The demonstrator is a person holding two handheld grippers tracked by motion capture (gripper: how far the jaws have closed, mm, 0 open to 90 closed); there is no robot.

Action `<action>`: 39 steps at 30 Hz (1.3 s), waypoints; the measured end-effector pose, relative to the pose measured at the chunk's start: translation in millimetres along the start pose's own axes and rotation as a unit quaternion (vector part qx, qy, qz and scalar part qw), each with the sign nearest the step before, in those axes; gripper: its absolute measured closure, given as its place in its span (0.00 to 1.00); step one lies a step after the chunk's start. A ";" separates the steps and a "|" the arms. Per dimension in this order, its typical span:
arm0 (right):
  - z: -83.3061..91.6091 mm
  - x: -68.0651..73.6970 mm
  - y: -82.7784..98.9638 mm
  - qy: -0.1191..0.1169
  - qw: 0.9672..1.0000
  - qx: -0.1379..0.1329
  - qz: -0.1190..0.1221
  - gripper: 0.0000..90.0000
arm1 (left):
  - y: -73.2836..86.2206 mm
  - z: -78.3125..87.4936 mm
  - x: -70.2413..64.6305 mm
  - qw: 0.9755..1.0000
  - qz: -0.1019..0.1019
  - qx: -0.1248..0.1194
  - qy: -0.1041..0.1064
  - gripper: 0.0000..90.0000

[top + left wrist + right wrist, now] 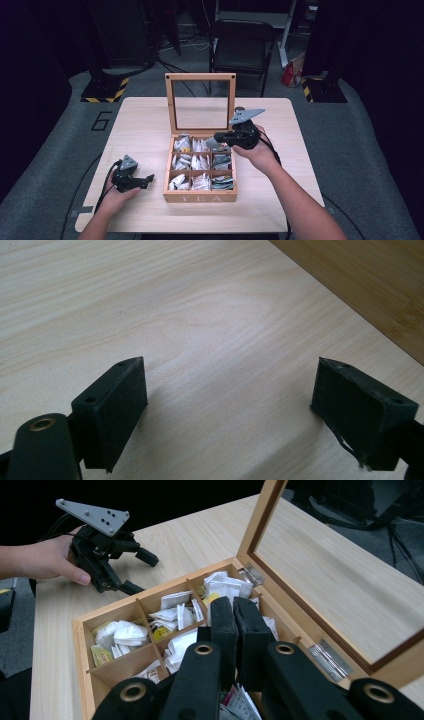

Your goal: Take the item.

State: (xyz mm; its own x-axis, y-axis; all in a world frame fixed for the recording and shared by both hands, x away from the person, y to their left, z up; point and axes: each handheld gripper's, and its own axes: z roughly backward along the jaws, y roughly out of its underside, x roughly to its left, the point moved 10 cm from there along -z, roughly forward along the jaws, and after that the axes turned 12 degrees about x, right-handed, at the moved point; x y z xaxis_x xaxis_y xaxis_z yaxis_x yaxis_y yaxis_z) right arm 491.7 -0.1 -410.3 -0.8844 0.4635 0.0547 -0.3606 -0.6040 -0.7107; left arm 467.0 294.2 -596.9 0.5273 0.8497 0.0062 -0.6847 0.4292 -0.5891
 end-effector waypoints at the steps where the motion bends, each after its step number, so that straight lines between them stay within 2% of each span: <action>1: 1.7 -1.7 0.5 0.002 1.000 -0.001 0.000 0.98 | 0.0 0.0 0.0 1.000 0.000 0.000 0.000 0.16; 5: 8.6 -7.7 2.0 0.011 1.000 -0.004 0.003 0.98 | 0.0 0.0 -0.1 1.000 0.000 0.000 0.000 0.16; 18: 32.3 -27.0 13.9 0.034 0.999 -0.013 -0.021 0.98 | -0.1 0.0 -0.1 1.000 0.000 0.000 0.000 0.16; 39: 58.2 -54.6 39.1 0.070 0.996 -0.017 -0.051 0.98 | 0.0 0.0 -0.1 1.000 0.000 0.000 0.000 0.16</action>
State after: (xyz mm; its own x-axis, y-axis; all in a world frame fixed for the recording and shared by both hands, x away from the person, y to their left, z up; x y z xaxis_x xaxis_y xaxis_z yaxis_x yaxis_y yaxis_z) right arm 508.7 -86.8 -400.2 -0.7923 0.6093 0.0309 -0.4346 -0.5281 -0.7296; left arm 466.9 294.1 -596.9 0.5273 0.8497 0.0058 -0.6847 0.4289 -0.5893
